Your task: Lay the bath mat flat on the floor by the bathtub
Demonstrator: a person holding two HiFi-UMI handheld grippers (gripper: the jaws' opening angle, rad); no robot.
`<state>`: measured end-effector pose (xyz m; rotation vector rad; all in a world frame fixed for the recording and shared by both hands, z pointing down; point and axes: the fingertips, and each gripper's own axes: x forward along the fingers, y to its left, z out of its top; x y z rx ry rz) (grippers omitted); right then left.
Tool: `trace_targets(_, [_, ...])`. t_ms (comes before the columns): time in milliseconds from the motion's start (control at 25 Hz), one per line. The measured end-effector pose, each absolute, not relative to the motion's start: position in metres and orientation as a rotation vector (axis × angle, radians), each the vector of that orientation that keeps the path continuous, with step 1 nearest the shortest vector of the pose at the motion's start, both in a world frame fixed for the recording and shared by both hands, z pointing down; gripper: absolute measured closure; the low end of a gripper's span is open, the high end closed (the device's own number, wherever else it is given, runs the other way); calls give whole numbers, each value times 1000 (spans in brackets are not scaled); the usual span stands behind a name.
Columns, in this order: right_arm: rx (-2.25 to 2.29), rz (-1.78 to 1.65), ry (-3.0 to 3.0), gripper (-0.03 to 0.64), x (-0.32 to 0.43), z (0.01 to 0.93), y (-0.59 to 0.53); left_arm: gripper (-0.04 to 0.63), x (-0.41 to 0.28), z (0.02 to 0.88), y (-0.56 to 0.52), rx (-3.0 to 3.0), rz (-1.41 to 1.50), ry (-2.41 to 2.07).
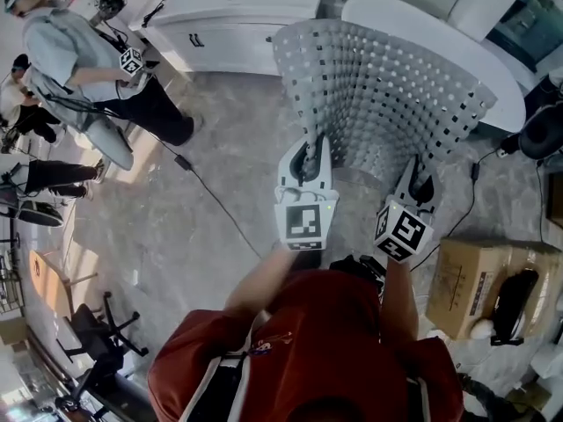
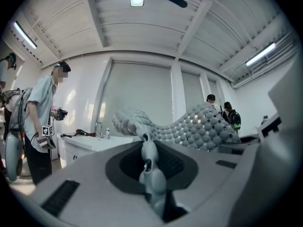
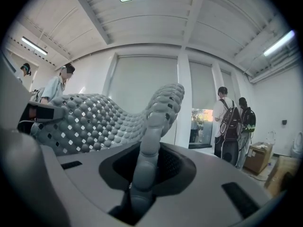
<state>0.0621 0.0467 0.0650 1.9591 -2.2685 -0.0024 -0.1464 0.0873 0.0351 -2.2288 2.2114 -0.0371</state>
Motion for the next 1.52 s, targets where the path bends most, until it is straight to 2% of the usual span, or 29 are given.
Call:
trace_targets(600, [1983,109,-2150,535,54,121,19,541,-163,88,43,-2341,-166,2180])
trace_targets(1520, [1832,291,-2051,532,88,245,-81,541,-133,208,-64,-2411,-477,2254])
